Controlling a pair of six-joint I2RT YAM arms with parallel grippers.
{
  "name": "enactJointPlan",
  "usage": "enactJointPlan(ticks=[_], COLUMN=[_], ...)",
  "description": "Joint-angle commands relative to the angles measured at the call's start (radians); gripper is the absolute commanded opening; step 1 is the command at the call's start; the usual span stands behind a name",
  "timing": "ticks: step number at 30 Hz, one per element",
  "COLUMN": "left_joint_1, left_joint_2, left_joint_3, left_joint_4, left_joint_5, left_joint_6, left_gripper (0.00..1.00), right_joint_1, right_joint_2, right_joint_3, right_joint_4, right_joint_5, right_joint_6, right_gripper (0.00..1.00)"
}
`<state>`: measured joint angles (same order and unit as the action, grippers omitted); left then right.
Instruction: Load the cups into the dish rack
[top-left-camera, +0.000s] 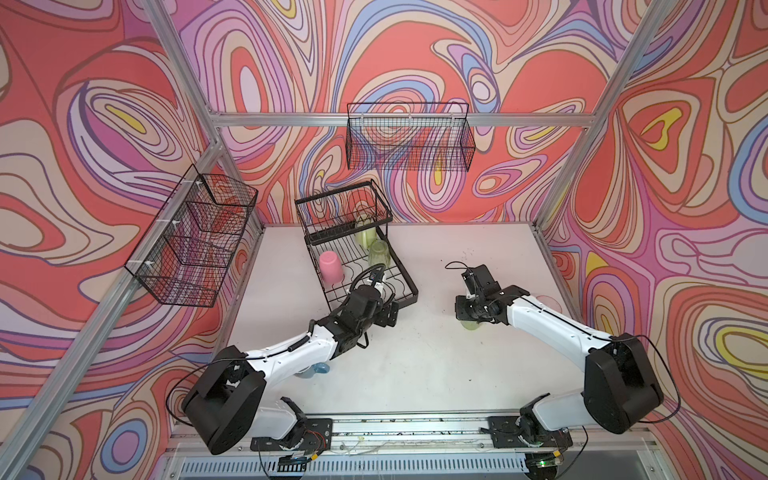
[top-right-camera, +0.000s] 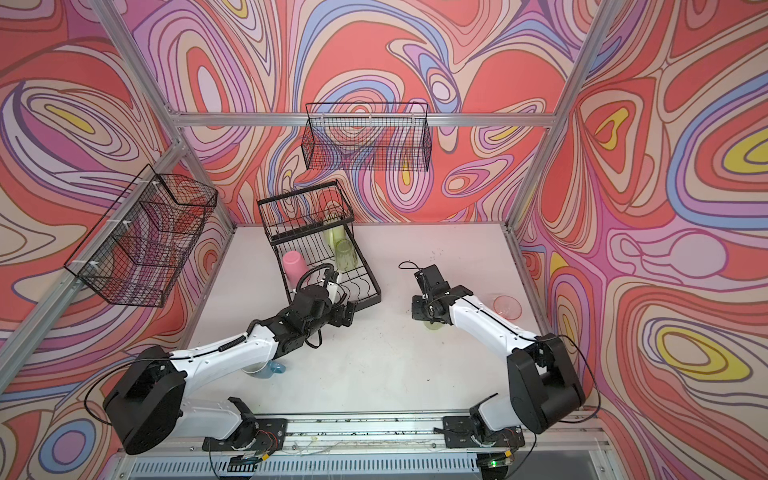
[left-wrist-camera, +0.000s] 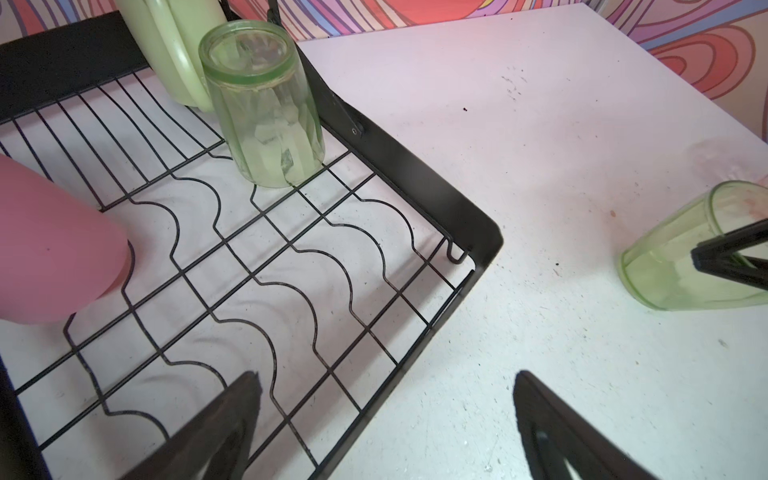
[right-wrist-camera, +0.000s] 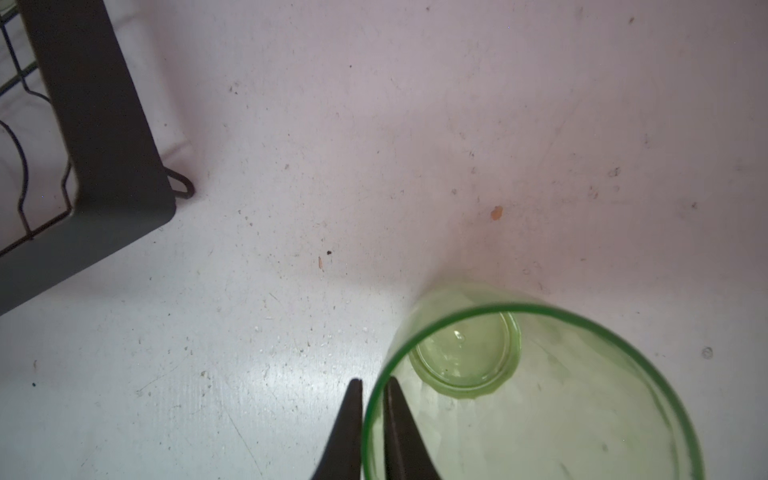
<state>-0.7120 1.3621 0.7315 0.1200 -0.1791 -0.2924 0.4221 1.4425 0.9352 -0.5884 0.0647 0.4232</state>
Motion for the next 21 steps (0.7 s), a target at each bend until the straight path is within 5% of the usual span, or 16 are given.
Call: enactJointPlan(ticks=[1, 21], left_joint_1=[-0.017, -0.062], left_joint_2=[-0.025, -0.119], left_joint_3=[0.052, 0.025], left_joint_4=[-0.1, -0.212], left_joint_5=[-0.041, 0.027], left_joint_6=[-0.06, -0.45], left_gripper=[0.97, 0.96], right_joint_1=[0.003, 0.014], right_joint_2=[-0.013, -0.251], right_joint_3=[-0.005, 0.004], right_joint_4=[0.011, 0.07], right_joint_5=[0.031, -0.08], right_joint_6=[-0.011, -0.023], right_gripper=[0.05, 0.0])
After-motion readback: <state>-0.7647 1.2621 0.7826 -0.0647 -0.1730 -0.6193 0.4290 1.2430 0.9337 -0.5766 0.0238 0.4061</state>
